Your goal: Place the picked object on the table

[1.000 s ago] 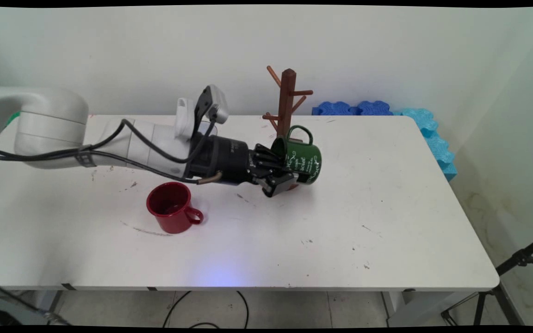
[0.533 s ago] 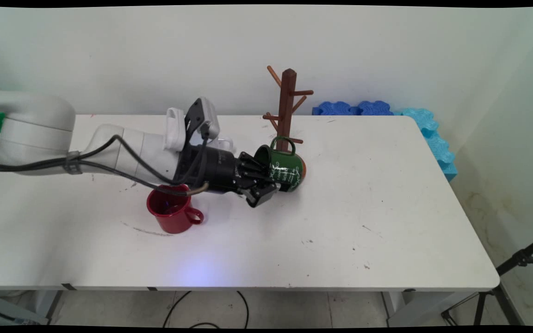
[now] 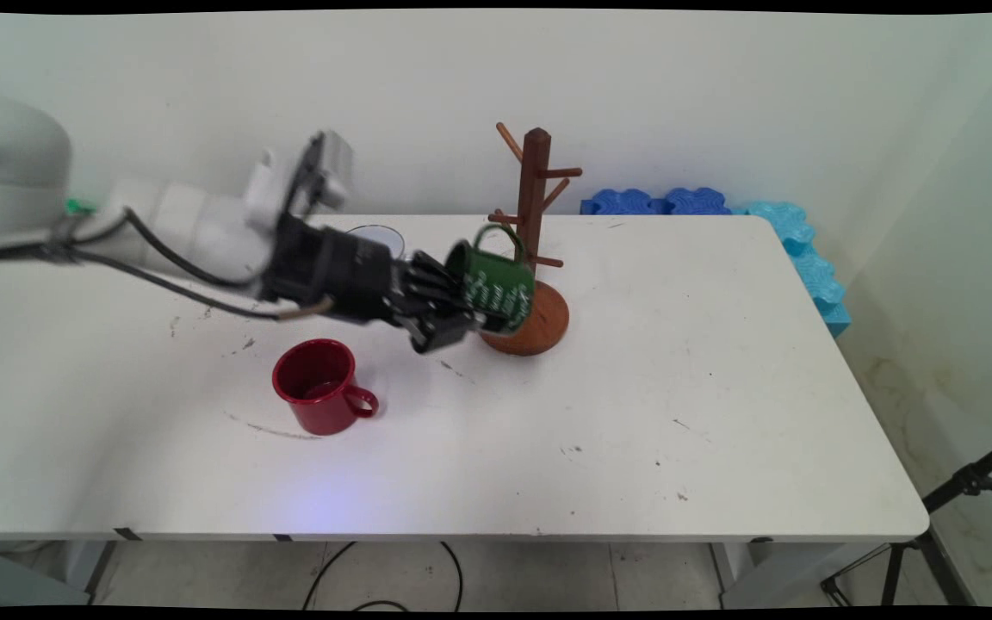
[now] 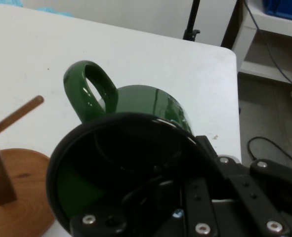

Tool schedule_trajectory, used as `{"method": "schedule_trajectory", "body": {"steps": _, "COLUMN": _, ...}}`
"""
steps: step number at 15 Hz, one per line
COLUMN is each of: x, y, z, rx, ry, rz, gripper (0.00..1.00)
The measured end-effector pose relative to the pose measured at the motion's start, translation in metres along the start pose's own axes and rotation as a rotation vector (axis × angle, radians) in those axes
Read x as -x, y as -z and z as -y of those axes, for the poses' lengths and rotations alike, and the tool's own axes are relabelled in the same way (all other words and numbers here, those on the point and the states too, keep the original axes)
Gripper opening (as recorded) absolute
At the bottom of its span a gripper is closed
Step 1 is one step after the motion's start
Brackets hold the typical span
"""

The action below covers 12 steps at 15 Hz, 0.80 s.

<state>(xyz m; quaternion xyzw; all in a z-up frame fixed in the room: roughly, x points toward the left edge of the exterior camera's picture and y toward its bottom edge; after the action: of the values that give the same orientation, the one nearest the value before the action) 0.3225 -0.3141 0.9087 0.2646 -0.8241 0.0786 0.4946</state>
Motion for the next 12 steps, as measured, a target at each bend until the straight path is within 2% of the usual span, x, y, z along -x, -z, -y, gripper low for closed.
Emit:
{"method": "schedule_trajectory", "body": {"steps": 7, "x": -0.028, "y": 0.059, "z": 0.029, "rx": 0.033, "ry": -0.056, "rz": 0.009, "gripper": 0.0}}
{"method": "schedule_trajectory", "body": {"steps": 12, "x": -0.042, "y": 0.086, "z": 0.042, "rx": 0.037, "ry": -0.119, "rz": 0.057, "gripper": 0.0}}
